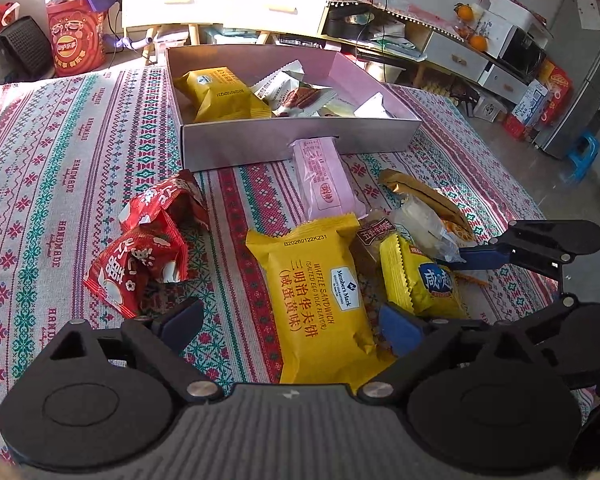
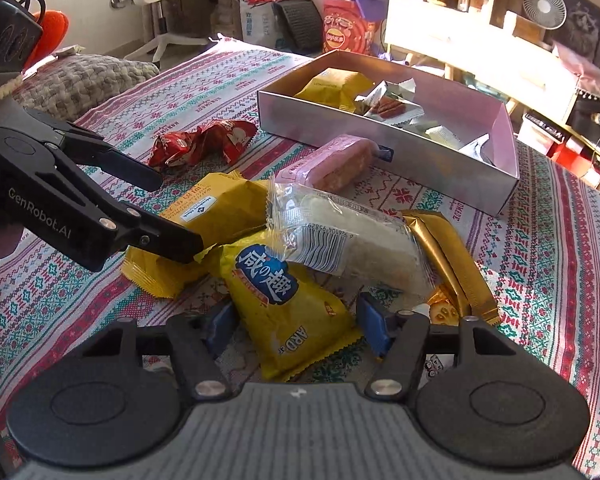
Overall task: Organize snacks
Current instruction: 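Grasp the yellow waffle sandwich pack with the left gripper while the right grasps the blue-labelled chip bag, then carry both held packs over the pink box, then lower both packs into the pink box and open both grippers, then move the left tool to the pink cake while the right moves to the gold bar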
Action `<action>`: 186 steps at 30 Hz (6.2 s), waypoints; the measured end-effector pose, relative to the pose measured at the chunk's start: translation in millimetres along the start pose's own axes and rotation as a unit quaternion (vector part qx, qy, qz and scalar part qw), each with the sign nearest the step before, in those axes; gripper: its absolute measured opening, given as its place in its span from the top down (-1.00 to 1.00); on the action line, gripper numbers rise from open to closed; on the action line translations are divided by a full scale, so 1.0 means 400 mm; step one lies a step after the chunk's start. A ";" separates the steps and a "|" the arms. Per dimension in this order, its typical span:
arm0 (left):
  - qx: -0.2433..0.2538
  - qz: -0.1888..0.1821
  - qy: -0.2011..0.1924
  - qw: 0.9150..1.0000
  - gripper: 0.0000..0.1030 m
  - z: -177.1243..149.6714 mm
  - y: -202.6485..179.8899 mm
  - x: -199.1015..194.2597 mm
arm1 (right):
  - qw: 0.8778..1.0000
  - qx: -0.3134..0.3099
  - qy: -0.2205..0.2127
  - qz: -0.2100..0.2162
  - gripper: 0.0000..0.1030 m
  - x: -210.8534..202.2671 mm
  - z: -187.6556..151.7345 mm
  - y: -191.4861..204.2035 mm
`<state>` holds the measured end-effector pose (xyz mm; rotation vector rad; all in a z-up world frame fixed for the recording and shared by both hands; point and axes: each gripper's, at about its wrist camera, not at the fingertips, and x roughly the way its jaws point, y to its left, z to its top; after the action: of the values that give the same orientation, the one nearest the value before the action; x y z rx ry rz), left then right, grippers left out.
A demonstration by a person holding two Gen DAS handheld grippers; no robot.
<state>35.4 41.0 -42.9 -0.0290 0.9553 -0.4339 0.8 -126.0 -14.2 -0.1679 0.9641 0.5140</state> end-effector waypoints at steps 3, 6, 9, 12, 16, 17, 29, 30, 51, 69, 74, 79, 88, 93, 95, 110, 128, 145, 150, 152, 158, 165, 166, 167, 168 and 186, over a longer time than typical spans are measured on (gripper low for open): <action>0.000 -0.001 0.005 1.000 -0.76 0.005 -0.009 0.009 | 1.000 0.016 0.007 0.005 0.08 -0.005 -0.012 -0.021; -0.001 0.000 0.012 1.000 -0.60 0.007 -0.015 0.021 | 1.000 0.024 0.008 0.006 0.09 -0.014 -0.021 -0.038; -0.007 0.000 0.021 1.000 -0.38 0.007 -0.016 0.031 | 1.000 0.028 0.008 0.009 0.08 -0.019 -0.028 -0.044; -0.009 0.001 0.021 1.000 -0.05 0.008 -0.017 0.030 | 1.000 0.025 0.009 0.008 0.04 -0.020 -0.029 -0.041; -0.015 0.013 0.023 1.000 0.07 0.009 -0.013 0.025 | 1.000 0.014 0.005 0.007 -0.12 -0.019 -0.028 -0.033; -0.015 0.015 0.023 1.000 0.08 0.008 -0.012 0.024 | 1.000 0.011 0.002 0.005 -0.14 -0.019 -0.028 -0.030; -0.017 0.022 0.020 0.999 0.11 -0.006 0.008 0.003 | 1.000 -0.001 -0.004 0.008 0.17 -0.010 -0.016 -0.018; -0.019 0.021 0.019 0.999 0.11 -0.006 0.011 0.001 | 1.000 -0.002 -0.004 0.009 0.18 -0.010 -0.014 -0.017; -0.042 0.017 -0.019 0.999 0.12 0.042 0.043 -0.070 | 0.994 0.012 -0.069 0.086 0.19 -0.102 0.051 -0.003; -0.069 0.019 -0.078 0.994 0.12 0.167 0.025 -0.080 | 0.985 0.113 -0.131 0.025 0.19 -0.092 0.182 -0.134; -0.071 0.025 -0.079 0.994 0.12 0.221 0.020 -0.042 | 0.981 0.140 -0.131 -0.008 0.19 -0.060 0.205 -0.181; -0.055 0.038 -0.081 0.994 0.12 0.292 0.015 0.016 | 0.976 0.168 -0.137 -0.034 0.18 -0.039 0.232 -0.241; -0.053 0.048 -0.077 0.994 0.12 0.416 0.019 0.142 | 0.963 0.235 -0.124 -0.051 0.18 0.048 0.253 -0.339; -0.040 0.053 -0.053 0.996 0.12 0.440 0.019 0.199 | 0.962 0.240 -0.115 -0.057 0.18 0.082 0.264 -0.352; -0.035 0.051 -0.055 0.997 0.12 0.450 0.018 0.207 | 0.961 0.244 -0.115 -0.060 0.18 0.086 0.266 -0.357; -0.066 0.004 -0.040 0.997 0.02 0.486 -0.013 0.266 | 0.955 0.261 -0.118 -0.075 -0.01 0.074 0.271 -0.384; -0.044 0.026 -0.064 0.997 -0.55 0.441 -0.024 0.171 | 0.955 0.260 -0.111 -0.092 -0.34 0.002 0.235 -0.376; -0.011 0.049 -0.050 0.997 -0.81 0.290 -0.023 0.031 | 0.964 0.239 -0.079 -0.083 -0.70 -0.085 0.178 -0.294; 0.001 0.051 -0.042 0.998 -0.91 0.238 -0.032 0.010 | 0.968 0.228 -0.062 -0.080 -0.77 -0.095 0.159 -0.261; 0.004 0.049 -0.036 0.998 -0.91 0.218 -0.034 0.006 | 0.969 0.228 -0.049 -0.081 -0.78 -0.096 0.148 -0.249; 0.012 0.051 -0.023 0.998 -0.96 0.157 -0.049 -0.002 | 0.972 0.222 -0.026 -0.075 -0.81 -0.094 0.120 -0.224; 0.015 0.052 -0.007 0.999 -0.97 0.107 -0.055 0.013 | 0.978 0.183 0.003 -0.105 -0.83 -0.077 0.076 -0.197; 0.018 0.056 -0.005 0.998 -0.97 0.103 -0.054 0.017 | 0.978 0.177 0.007 -0.111 -0.83 -0.073 0.073 -0.196; 0.020 0.058 -0.001 0.998 -0.97 0.099 -0.053 0.022 | 0.978 0.175 0.010 -0.114 -0.83 -0.068 0.070 -0.198; 0.021 0.060 0.002 0.998 -0.97 0.096 -0.052 0.027 | 0.978 0.175 0.014 -0.115 -0.83 -0.064 0.067 -0.201; -0.067 0.032 0.024 0.997 -0.64 0.139 -0.021 0.119 | 0.971 0.175 0.076 -0.143 -0.82 0.049 0.053 -0.281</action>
<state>100.4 6.5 -45.8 -0.1092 1.0290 -0.3119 80.4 -209.2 -27.9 -0.0263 1.1433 0.0614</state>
